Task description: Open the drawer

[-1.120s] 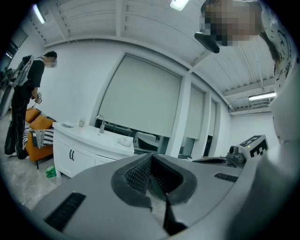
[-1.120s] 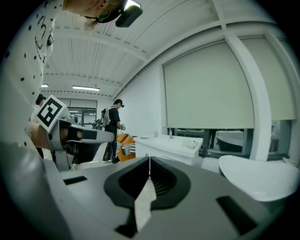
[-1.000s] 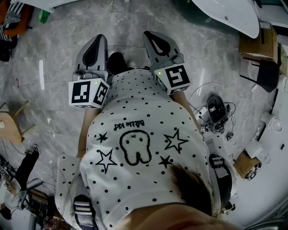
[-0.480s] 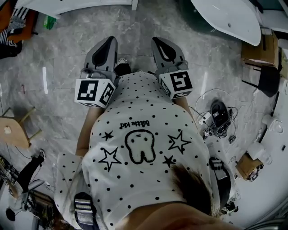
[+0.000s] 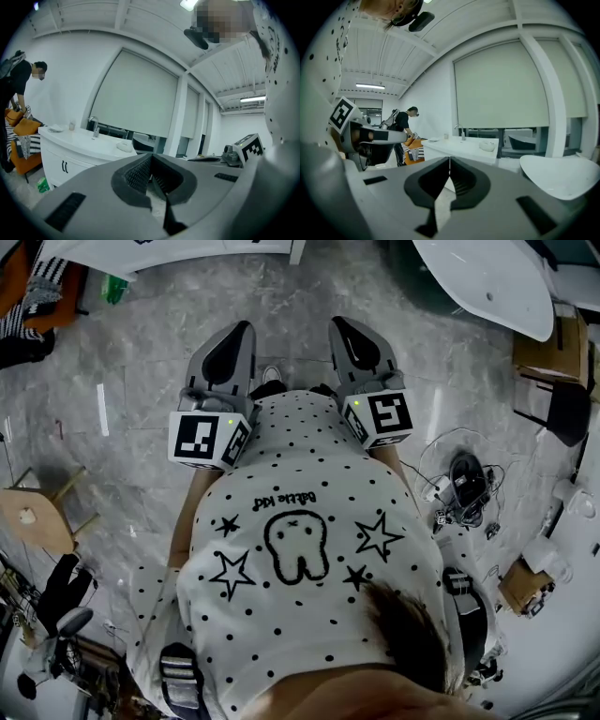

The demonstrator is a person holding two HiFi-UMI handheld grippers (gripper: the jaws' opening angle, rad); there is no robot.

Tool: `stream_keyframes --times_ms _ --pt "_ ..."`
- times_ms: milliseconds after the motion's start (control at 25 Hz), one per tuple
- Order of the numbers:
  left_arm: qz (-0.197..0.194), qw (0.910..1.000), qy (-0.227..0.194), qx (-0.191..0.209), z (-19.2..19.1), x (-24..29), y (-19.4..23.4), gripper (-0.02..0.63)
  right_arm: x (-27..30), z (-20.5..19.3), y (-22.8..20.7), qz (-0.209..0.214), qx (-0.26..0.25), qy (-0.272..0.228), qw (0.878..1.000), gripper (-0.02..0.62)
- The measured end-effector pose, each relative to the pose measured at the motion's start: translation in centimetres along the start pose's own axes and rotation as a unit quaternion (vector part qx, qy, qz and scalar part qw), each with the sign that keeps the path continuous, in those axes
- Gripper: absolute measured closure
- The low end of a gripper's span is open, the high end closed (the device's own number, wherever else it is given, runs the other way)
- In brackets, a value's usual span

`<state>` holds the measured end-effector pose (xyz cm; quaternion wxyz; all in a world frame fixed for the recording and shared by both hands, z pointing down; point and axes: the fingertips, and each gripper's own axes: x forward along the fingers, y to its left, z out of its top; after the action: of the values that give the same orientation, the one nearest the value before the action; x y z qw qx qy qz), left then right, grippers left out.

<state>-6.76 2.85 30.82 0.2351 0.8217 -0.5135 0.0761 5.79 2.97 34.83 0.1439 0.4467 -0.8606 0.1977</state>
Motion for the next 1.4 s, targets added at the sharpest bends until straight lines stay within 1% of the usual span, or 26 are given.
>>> stream_keyframes --times_ms 80,360,600,880,1080,1280,1400 --pt "-0.002 1.0000 -0.002 0.006 0.3 0.1 0.0 0.603 0.3 0.3 0.0 0.002 0.002 -0.007 1.000 0.581" --pt "-0.005 0.9999 -0.002 0.009 0.2 0.0 -0.2 0.603 0.4 0.1 0.7 0.018 0.004 -0.008 1.000 0.581" --pt "0.006 0.9998 0.017 0.000 -0.7 -0.7 -0.1 0.603 0.6 -0.7 1.2 0.034 0.020 0.009 0.999 0.581" --pt "0.025 0.9995 0.000 -0.021 -0.8 -1.5 0.5 0.603 0.7 -0.5 1.6 0.047 0.003 0.014 0.999 0.581" --pt "0.041 0.9990 -0.005 -0.017 -0.7 -1.4 0.9 0.603 1.5 0.3 0.9 0.049 0.001 0.001 0.999 0.581" --pt "0.066 0.9975 -0.022 -0.016 -0.3 -1.7 1.4 0.603 2.4 0.9 0.9 0.070 -0.015 0.004 0.997 0.581" --pt "0.073 0.9965 -0.034 -0.020 0.1 -1.8 1.7 0.603 2.8 1.1 1.3 0.079 -0.028 0.007 0.996 0.581"
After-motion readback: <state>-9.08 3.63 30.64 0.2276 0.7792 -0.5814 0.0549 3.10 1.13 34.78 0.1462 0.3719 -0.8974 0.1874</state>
